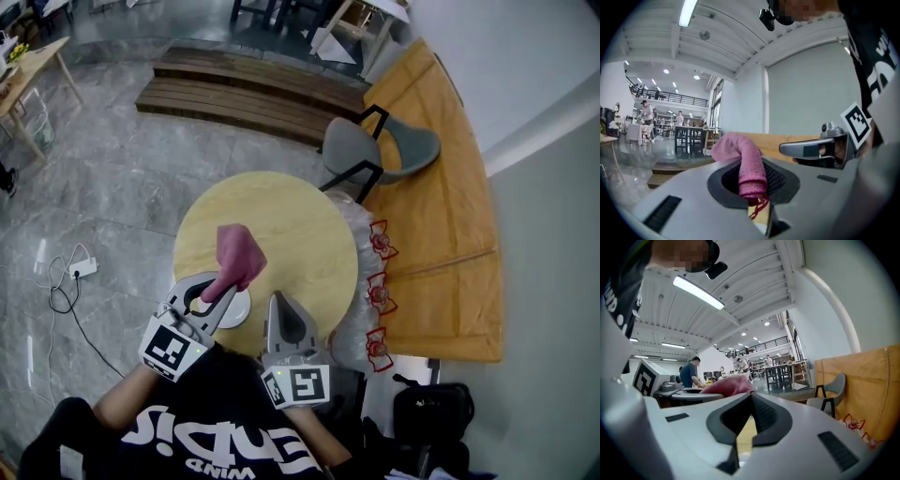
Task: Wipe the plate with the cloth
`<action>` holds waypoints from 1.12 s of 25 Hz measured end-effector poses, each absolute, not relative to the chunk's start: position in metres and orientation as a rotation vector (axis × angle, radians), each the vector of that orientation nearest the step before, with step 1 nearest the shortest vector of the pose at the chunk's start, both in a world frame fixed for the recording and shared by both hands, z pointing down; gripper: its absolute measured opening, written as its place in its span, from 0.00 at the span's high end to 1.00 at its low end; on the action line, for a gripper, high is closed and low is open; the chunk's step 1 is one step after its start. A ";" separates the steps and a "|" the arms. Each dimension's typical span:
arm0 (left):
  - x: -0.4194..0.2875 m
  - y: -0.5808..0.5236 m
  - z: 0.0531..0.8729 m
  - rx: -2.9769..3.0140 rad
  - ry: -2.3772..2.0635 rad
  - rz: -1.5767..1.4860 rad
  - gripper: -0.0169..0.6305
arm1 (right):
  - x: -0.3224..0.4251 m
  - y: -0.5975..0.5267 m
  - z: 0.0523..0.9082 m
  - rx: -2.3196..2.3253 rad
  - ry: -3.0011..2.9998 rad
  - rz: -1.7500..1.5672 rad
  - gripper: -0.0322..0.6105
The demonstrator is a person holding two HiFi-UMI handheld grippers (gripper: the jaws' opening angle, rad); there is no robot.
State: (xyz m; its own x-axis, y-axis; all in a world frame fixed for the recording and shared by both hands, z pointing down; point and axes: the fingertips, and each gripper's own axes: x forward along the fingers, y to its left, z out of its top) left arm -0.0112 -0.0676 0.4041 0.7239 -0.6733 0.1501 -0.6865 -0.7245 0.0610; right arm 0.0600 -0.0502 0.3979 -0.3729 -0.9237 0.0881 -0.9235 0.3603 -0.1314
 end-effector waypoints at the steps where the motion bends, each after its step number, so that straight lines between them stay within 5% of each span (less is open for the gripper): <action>1: -0.012 -0.067 0.406 2.812 -1.118 0.175 0.89 | 0.060 -0.050 0.398 -1.761 2.589 -0.247 0.92; 28: -0.022 -0.068 0.410 2.779 -1.136 0.195 0.89 | 0.046 -0.049 0.403 -1.722 2.620 -0.306 0.92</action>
